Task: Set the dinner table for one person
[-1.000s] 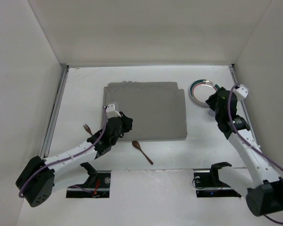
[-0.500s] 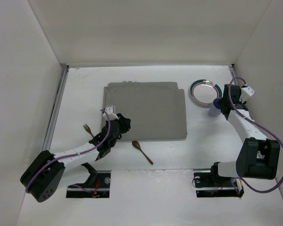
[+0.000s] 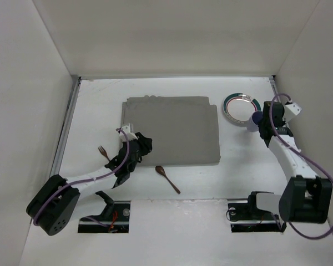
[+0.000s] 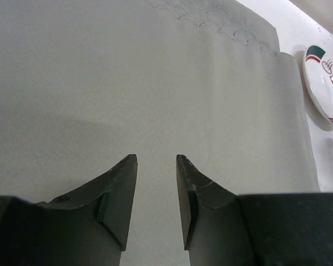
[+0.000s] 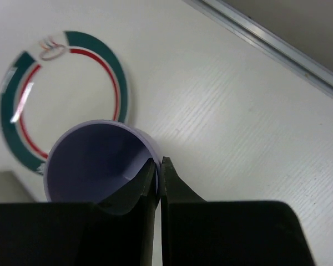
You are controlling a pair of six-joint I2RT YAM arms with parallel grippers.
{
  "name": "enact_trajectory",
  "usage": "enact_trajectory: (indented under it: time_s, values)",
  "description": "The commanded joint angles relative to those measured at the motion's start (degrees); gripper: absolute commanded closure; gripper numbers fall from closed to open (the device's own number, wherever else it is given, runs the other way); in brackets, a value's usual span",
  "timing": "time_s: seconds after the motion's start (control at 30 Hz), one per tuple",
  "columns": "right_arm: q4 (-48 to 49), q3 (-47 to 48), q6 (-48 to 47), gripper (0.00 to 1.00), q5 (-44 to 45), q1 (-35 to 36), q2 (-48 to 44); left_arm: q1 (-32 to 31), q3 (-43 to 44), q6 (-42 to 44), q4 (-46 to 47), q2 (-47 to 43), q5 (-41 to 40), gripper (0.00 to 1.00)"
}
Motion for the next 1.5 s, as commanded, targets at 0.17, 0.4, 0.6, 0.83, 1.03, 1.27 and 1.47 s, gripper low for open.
enact_trajectory:
  time_s: [0.17, 0.4, 0.6, 0.83, 1.03, 1.27, 1.47]
  values:
    - [-1.5, 11.3, -3.4, 0.91, -0.8, 13.5, -4.5, 4.4, -0.8, -2.1, 2.7, 0.1, -2.5, 0.67]
    - [0.0, 28.0, -9.1, 0.91, -5.3, 23.5, 16.6, 9.8, -1.9, -5.0, 0.2, -1.5, -2.9, 0.66]
    - [-1.9, 38.2, -11.4, 0.90, -7.9, 26.3, 28.1, 10.5, -1.8, -5.2, 0.7, 0.3, -2.7, 0.65]
    - [-3.8, 45.1, -12.7, 0.89, -8.5, 26.9, 36.7, 10.5, -1.8, -4.9, 0.9, 0.7, -2.3, 0.65]
    - [-5.9, 49.3, -13.9, 0.88, -7.5, 27.1, 41.9, 10.2, -1.9, -4.7, 0.9, 0.0, -2.2, 0.65]
    - [-6.6, 50.1, -13.5, 0.79, -7.5, 27.1, 44.7, 10.1, -1.8, -4.7, 0.9, 0.5, -1.7, 0.65]
    - [-5.2, 47.8, -13.1, 0.45, -7.7, 27.1, 41.0, 10.0, -1.8, -4.6, 0.9, 0.5, -1.8, 0.65]
